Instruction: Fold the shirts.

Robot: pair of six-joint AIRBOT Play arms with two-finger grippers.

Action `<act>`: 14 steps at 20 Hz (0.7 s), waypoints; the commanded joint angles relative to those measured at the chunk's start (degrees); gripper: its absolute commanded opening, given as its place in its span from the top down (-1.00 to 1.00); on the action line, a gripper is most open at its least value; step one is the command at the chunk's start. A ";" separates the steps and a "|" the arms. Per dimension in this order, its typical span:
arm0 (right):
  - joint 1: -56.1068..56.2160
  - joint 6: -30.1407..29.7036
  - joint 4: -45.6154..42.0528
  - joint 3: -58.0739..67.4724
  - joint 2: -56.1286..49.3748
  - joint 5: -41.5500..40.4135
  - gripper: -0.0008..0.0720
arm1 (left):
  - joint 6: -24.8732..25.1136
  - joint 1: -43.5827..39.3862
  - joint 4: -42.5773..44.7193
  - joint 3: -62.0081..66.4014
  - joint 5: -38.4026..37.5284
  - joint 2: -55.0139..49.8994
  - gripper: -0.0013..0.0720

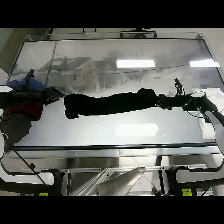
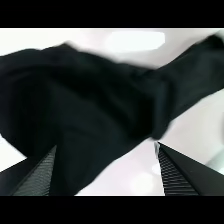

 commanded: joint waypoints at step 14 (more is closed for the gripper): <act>0.04 -0.07 0.94 -0.02 -0.04 -0.70 0.92 | -2.05 -11.87 16.46 11.61 17.22 -12.28 -0.96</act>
